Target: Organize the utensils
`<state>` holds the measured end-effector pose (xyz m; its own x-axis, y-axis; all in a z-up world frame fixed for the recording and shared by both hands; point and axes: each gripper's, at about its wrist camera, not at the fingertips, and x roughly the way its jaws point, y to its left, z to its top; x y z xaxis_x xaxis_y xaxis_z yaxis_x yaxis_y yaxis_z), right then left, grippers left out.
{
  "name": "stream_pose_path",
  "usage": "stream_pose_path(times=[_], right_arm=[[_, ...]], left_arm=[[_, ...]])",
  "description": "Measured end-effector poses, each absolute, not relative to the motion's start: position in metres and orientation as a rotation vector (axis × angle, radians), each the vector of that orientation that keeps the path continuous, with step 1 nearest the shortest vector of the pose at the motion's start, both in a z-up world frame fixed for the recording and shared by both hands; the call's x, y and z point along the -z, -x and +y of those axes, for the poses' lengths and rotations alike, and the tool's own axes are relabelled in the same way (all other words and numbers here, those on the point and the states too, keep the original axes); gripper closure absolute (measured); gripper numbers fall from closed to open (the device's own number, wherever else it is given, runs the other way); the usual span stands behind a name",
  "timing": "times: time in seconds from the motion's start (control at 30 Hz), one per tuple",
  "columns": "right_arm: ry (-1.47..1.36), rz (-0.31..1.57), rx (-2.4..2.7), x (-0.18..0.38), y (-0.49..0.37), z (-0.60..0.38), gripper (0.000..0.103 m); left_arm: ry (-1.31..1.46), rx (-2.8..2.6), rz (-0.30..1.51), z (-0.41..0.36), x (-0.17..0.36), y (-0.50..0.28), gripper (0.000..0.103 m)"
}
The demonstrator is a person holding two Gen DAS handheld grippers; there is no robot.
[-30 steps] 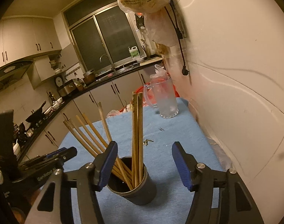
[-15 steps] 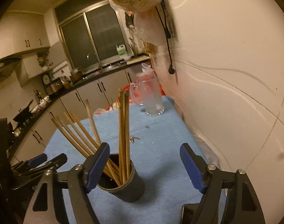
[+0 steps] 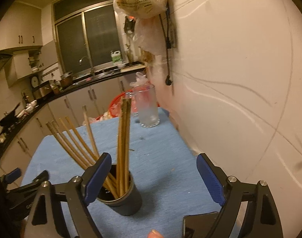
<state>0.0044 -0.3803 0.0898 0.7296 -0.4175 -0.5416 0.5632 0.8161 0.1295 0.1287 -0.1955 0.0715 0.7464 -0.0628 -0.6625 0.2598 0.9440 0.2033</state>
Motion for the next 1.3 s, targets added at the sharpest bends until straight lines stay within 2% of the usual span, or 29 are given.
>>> stream_pose_path(times=[0.47, 0.9, 1.3], right_arm=[[-0.102, 0.526, 0.670, -0.086, -0.003, -0.347, 0.010], [-0.098, 0.547, 0.714, -0.083, 0.018, -0.327, 0.009], [-0.137, 0.560, 0.714, -0.080, 0.073, -0.296, 0.009]], left_arm=[[-0.379, 0.016, 0.593, -0.175, -0.069, -0.107, 0.016], [-0.380, 0.076, 0.593, -0.158, -0.067, -0.083, 0.015], [-0.389, 0.164, 0.581, -0.137, -0.067, -0.032, 0.015]])
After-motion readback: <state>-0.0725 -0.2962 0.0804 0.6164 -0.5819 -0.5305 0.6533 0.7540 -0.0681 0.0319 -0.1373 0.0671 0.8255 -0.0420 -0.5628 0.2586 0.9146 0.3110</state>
